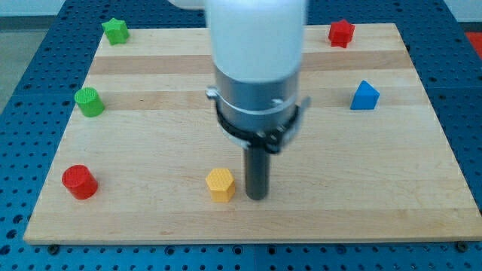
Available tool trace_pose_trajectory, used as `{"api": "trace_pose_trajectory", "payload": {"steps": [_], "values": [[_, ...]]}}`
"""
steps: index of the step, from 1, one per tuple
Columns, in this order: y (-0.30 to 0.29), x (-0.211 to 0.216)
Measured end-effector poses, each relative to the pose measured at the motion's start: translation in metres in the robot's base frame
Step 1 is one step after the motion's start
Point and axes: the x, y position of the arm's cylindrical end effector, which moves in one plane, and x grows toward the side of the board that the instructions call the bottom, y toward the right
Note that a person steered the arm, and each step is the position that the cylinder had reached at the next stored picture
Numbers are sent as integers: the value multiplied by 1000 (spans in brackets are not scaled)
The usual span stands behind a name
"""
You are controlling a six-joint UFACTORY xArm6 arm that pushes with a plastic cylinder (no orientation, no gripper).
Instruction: Move the yellow hexagon to the bottom left of the blue cube
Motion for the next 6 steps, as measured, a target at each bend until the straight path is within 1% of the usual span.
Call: {"api": "trace_pose_trajectory", "payload": {"steps": [1, 2, 3, 4, 5, 6], "values": [[-18, 28], [-61, 2], [-62, -64], [-62, -121], [-62, -118], [-65, -89]]}}
